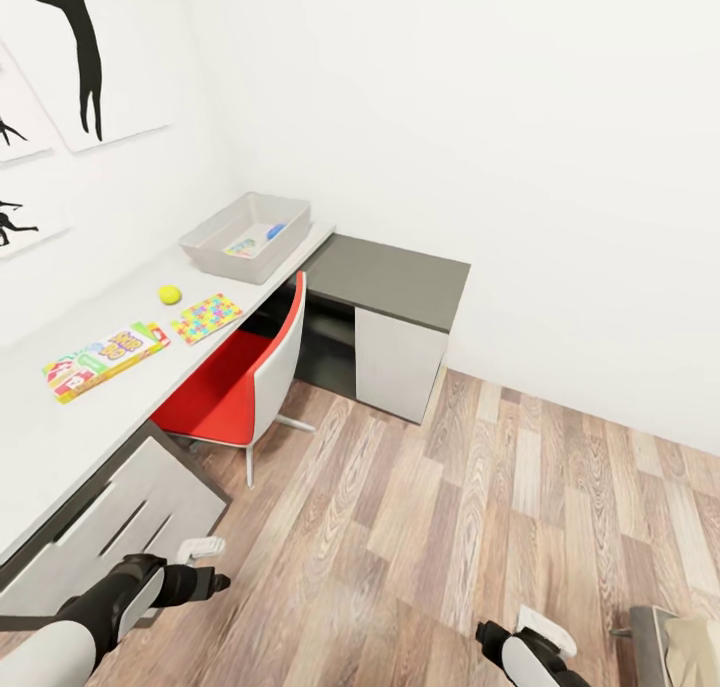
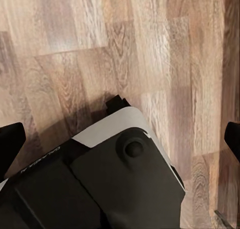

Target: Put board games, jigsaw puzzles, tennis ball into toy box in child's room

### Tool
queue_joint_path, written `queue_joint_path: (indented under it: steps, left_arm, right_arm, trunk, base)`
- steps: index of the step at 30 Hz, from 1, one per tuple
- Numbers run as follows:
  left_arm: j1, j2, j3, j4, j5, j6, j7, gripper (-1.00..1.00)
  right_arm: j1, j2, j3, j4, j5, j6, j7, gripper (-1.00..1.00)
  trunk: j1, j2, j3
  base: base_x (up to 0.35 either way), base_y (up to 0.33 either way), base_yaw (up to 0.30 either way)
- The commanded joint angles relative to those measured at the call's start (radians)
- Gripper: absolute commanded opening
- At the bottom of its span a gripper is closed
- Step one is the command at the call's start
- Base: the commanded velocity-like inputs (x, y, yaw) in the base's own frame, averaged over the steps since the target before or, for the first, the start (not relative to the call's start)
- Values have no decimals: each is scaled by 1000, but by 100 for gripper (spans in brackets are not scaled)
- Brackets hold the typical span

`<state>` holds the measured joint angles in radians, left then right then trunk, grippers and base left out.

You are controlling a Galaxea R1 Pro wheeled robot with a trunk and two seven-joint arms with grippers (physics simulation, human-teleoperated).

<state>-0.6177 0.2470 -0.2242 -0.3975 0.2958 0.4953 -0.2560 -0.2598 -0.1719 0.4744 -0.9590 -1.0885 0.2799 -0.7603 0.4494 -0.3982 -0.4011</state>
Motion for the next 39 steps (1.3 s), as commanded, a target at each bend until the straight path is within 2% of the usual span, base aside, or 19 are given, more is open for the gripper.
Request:
queue_joint_path:
  steps: [1, 10, 17, 23, 39]
  left_arm:
    - [-1, 0, -6, 0, 8, 4, 2, 100]
    - [-1, -17, -8, 3, 8, 1, 5, 100]
    - [-1, -21, -9, 3, 8, 1, 13, 100]
    - [-1, -23, -9, 3, 8, 2, 16, 100]
    - [-1, -27, -9, 3, 8, 2, 17, 100]
  right_arm:
    - [-1, 0, 4, 13, 9, -7, -7, 100]
    - [-1, 4, 10, 68, 27, -91, -7, 100]
    - [-1, 9, 56, 88, 32, -119, -7, 100]
    - [-1, 11, 67, 92, 31, -160, -7, 100]
    - [-1, 29, 90, 133, 33, -183, -7, 100]
  trunk:
    - [1, -2, 0]
    - [1, -2, 15]
    - [1, -2, 27]
    - [1, -2, 37]
    - [1, -2, 63]
  base:
    - [0, 0, 0]
    - [0, 0, 0]
    - [0, 0, 0]
    - [0, 0, 0]
    - [0, 0, 0]
